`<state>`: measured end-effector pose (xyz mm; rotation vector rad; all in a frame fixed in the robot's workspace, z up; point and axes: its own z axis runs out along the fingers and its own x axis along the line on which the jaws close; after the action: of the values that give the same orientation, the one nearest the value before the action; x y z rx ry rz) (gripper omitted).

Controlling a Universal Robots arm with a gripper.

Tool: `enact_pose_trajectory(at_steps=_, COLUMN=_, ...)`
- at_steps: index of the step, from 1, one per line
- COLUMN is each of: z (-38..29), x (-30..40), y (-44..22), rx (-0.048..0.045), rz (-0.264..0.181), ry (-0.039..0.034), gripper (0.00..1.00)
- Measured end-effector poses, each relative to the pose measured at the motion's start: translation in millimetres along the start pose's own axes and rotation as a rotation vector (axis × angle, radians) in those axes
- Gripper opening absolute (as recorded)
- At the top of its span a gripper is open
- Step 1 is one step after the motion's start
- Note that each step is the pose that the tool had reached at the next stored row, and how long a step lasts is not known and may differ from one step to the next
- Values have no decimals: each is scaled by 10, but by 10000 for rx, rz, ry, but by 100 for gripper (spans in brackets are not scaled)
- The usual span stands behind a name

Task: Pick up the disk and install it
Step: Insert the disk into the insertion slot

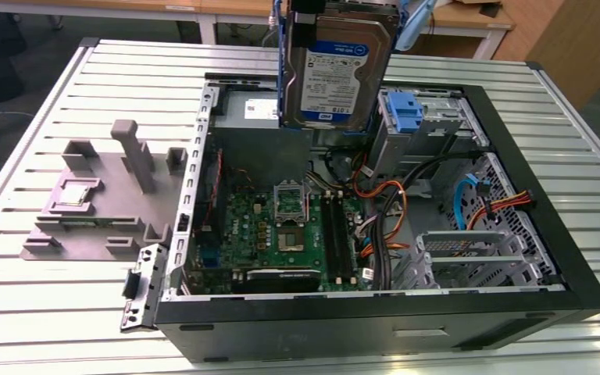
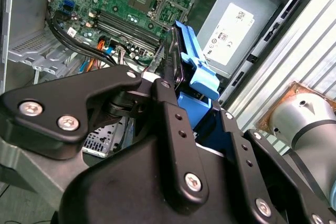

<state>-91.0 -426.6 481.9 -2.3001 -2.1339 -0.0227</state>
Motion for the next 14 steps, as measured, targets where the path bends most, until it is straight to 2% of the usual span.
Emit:
enact_pose_trajectory(at_steps=6, z=0, x=-6, y=1, rx=1, rz=-1, ry=-1, gripper=36)
enact_pose_trajectory(at_steps=7, z=11, x=-140, y=11, rx=-4, rz=0, ry=-58, gripper=36)
enact_pose_trajectory(at_steps=9, z=12, x=-149, y=11, rx=-5, rz=-1, ry=-70, gripper=36)
enact_pose_trajectory(at_steps=10, z=26, x=-288, y=22, rx=-21, rz=-3, ry=-280, gripper=36)
enact_pose_trajectory(at_steps=14, z=29, x=-314, y=24, rx=-24, rz=-3, ry=-317, gripper=36)
